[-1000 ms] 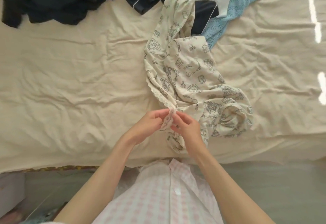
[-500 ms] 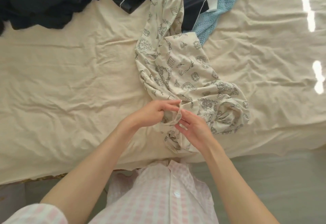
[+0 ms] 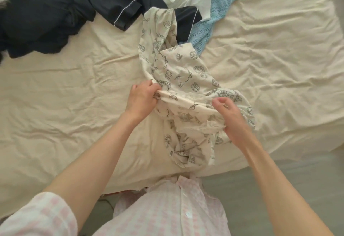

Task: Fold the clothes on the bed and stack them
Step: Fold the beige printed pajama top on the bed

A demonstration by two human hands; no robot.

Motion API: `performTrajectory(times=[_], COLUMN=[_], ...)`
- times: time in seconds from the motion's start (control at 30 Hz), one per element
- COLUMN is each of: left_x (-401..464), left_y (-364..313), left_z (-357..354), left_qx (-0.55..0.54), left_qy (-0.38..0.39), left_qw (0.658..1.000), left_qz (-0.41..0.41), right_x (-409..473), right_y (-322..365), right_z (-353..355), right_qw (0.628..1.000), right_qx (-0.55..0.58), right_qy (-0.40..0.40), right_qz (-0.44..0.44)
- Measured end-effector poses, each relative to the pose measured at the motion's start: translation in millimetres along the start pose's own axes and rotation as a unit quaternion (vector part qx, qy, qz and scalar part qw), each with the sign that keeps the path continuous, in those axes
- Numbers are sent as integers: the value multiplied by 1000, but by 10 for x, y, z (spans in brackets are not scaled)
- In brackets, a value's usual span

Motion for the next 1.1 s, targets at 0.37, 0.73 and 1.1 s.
performTrajectory(times=[0.37, 0.73, 1.1], left_x=[18, -677, -1434], left_y=[-396, -1466, -2427], left_z=[1360, 3033, 4534], left_qx=[-232, 137, 6], left_qy=[-46, -101, -431], left_qw=[967, 985, 889], left_qz=[97, 35, 157], right_x=[-440, -1456, -2890], right_y=[1009, 2608, 4003], right_z=[179, 1005, 1377], right_qw=[784, 908, 726], right_qx=[-538, -252, -310], right_qy=[-124, 10, -89], right_qz=[284, 336, 607])
Point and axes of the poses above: each hand's wrist, its own x-axis towards the middle knuckle, its own z-axis out of the back of the hand, y = z × x, the point moved 5 cm from there along x, towards the middle knuckle, and after that the axes turned 15 degrees about x, right-handed, at the moved point
